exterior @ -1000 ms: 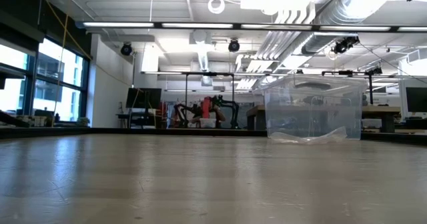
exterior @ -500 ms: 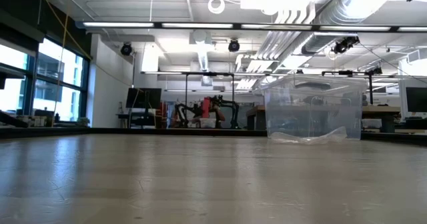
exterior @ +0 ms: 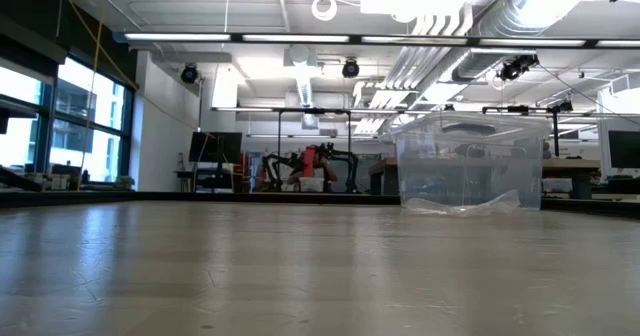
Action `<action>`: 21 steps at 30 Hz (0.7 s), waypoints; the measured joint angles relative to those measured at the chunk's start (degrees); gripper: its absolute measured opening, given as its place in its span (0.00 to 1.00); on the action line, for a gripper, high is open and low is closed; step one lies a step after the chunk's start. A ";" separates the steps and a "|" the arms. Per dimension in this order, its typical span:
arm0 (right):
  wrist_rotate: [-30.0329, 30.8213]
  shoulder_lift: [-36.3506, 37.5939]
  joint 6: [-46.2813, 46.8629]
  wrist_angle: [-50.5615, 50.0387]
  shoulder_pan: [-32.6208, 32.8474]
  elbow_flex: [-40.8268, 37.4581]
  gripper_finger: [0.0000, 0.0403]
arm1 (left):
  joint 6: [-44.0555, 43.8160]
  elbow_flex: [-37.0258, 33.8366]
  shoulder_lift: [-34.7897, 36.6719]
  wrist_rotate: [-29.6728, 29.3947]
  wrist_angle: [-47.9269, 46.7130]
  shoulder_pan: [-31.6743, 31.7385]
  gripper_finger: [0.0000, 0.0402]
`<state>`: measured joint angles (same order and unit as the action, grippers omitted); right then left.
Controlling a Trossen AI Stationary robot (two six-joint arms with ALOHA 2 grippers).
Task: Roll bandage
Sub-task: Roll the green bandage
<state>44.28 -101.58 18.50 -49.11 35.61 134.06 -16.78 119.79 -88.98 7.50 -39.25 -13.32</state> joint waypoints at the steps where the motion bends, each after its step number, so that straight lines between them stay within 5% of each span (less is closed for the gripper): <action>1: 0.53 0.00 2.17 0.49 -0.14 0.00 0.33 | 3.72 0.00 0.03 -0.47 -0.11 -0.54 0.03; 7: 2.63 -0.02 7.17 8.42 -0.65 0.00 0.42 | 24.55 0.00 0.16 -7.94 0.62 -5.25 0.02; 11: 2.05 -0.01 4.48 14.03 -1.16 0.02 0.40 | 29.77 0.00 0.14 -9.06 3.48 -7.31 0.02; 21: 0.68 0.15 -12.19 14.63 -1.37 0.13 0.03 | 3.86 -0.04 -0.05 -8.56 6.74 -7.26 0.19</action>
<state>44.97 -101.43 6.31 -34.48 34.24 134.19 -12.92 119.74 -89.03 -1.06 -32.51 -20.58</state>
